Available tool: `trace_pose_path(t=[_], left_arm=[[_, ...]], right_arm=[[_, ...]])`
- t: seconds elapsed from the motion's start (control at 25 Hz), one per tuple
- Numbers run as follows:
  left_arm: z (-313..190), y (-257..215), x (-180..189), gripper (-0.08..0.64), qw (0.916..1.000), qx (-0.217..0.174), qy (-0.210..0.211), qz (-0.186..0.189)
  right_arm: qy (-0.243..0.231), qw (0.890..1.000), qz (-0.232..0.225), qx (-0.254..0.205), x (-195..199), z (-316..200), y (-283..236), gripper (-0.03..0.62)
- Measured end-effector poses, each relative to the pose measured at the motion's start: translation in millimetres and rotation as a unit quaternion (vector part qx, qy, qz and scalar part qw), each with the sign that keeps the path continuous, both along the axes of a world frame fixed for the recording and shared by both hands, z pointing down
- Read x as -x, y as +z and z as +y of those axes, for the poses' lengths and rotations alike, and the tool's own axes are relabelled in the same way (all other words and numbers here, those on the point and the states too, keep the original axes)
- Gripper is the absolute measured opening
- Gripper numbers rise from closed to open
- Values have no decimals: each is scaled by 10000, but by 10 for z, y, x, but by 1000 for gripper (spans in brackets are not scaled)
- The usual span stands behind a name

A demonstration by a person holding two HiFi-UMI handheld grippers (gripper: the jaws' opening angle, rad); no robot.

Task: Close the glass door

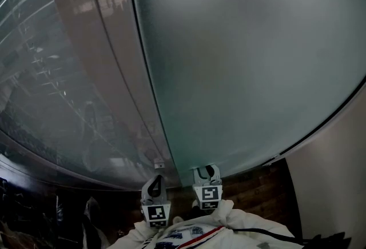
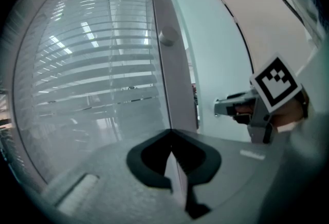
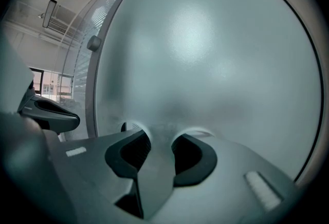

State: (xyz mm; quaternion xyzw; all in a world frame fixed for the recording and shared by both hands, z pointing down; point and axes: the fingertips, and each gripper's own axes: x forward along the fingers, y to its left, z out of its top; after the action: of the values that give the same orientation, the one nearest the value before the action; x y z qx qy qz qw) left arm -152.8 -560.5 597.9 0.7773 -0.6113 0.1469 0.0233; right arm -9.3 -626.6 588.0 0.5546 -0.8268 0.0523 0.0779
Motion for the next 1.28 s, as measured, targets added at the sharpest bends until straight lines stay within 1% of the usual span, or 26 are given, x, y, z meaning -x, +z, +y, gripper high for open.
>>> trace_pose_path(t=[0.96, 1.28], left_arm=[[-14, 17, 12, 2, 10000, 51, -71, -24], [-21, 19, 24, 2, 9999, 55, -94, -49]], right_arm=[[121, 9999, 3, -74, 18, -283, -9, 121], [145, 9999, 18, -87, 22, -306, -11, 121]])
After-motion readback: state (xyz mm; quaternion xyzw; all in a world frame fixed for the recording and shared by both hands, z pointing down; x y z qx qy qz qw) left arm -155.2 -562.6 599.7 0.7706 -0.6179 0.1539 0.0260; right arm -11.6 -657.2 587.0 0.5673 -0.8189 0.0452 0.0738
